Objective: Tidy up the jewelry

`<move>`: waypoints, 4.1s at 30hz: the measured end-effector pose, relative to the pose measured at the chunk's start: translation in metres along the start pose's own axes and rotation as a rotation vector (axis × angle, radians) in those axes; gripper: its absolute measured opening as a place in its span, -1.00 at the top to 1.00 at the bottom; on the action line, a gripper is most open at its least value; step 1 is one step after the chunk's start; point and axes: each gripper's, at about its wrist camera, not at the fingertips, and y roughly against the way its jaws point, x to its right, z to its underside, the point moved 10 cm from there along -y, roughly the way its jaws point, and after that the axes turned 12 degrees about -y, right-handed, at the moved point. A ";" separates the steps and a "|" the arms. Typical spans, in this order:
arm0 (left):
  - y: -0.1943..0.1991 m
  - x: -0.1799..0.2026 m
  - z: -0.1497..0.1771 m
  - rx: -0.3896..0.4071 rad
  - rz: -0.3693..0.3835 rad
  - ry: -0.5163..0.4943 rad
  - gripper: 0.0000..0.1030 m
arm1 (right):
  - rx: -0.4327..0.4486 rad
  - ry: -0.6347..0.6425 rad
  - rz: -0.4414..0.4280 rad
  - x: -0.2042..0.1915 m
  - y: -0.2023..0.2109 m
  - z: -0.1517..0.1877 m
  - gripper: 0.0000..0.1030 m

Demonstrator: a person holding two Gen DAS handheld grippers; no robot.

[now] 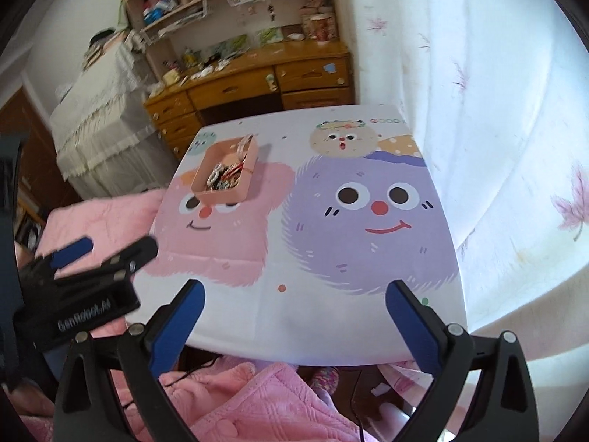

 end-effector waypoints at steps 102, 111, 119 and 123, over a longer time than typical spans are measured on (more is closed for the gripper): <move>-0.005 0.011 0.000 0.002 0.029 -0.051 -0.99 | 0.013 -0.006 0.056 0.005 -0.010 0.000 -1.00; -0.006 0.013 -0.004 0.009 0.024 -0.061 -0.99 | 0.016 -0.010 0.058 0.008 -0.010 -0.001 -1.00; -0.006 0.013 -0.005 0.009 0.023 -0.067 -0.99 | 0.015 -0.014 0.059 0.009 -0.010 -0.002 -1.00; -0.006 0.014 -0.005 0.009 0.023 -0.066 -0.99 | 0.013 -0.015 0.059 0.012 -0.009 -0.004 -1.00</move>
